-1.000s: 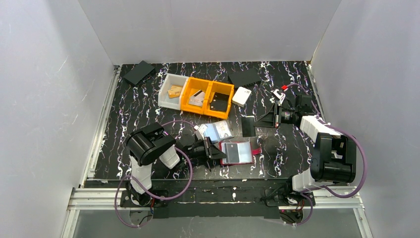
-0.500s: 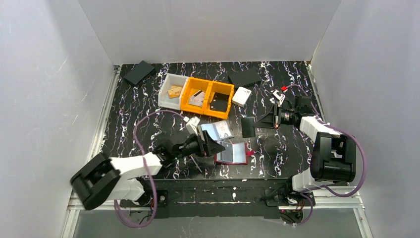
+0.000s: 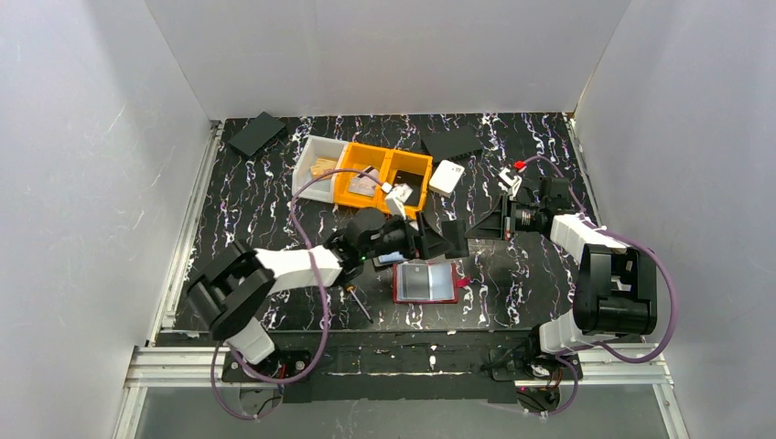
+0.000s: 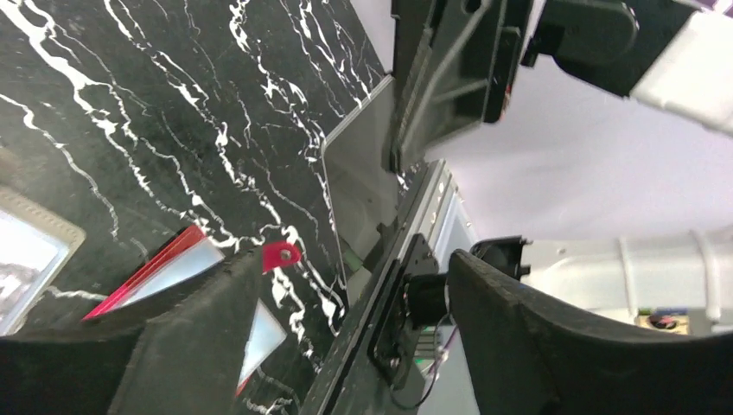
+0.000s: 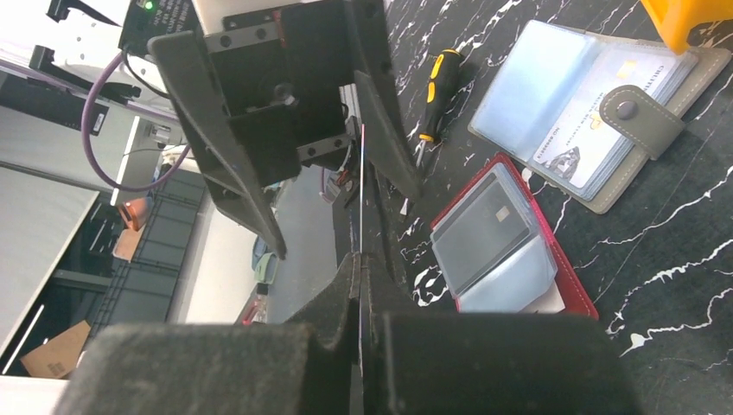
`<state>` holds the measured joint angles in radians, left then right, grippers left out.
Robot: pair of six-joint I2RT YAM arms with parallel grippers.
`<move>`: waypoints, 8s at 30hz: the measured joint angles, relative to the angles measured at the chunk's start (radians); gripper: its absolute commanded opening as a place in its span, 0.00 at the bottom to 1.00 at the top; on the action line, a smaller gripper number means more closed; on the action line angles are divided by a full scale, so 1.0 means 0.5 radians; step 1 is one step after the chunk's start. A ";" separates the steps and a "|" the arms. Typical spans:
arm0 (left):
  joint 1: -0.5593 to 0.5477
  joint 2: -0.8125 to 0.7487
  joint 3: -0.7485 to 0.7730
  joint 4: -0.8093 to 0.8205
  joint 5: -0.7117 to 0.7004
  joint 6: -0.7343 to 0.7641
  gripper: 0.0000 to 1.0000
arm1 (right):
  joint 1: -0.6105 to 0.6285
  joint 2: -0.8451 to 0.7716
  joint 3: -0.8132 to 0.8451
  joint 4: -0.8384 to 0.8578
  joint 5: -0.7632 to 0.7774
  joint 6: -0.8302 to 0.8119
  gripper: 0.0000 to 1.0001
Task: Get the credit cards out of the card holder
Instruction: Place the credit card in the storage box, then remove the credit card from the card holder.
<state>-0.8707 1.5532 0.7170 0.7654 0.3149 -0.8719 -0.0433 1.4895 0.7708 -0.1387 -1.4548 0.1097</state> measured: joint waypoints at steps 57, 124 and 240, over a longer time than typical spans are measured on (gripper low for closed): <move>-1.041 -0.197 0.100 -0.171 -1.508 4.884 0.00 | 0.343 -0.528 0.192 -0.577 0.212 0.566 0.71; 0.491 -1.038 0.447 -1.570 0.475 0.825 0.98 | 0.475 -0.218 0.748 -0.994 0.534 -0.663 0.01; -0.166 -1.312 -0.388 -1.681 -0.394 0.249 0.98 | -0.061 -0.872 0.018 -0.591 1.122 -0.907 0.98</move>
<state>-0.9539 0.8970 0.5232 -0.0750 0.1181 -0.7475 -0.0738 1.0534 0.7795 -0.4339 -0.8940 -0.3439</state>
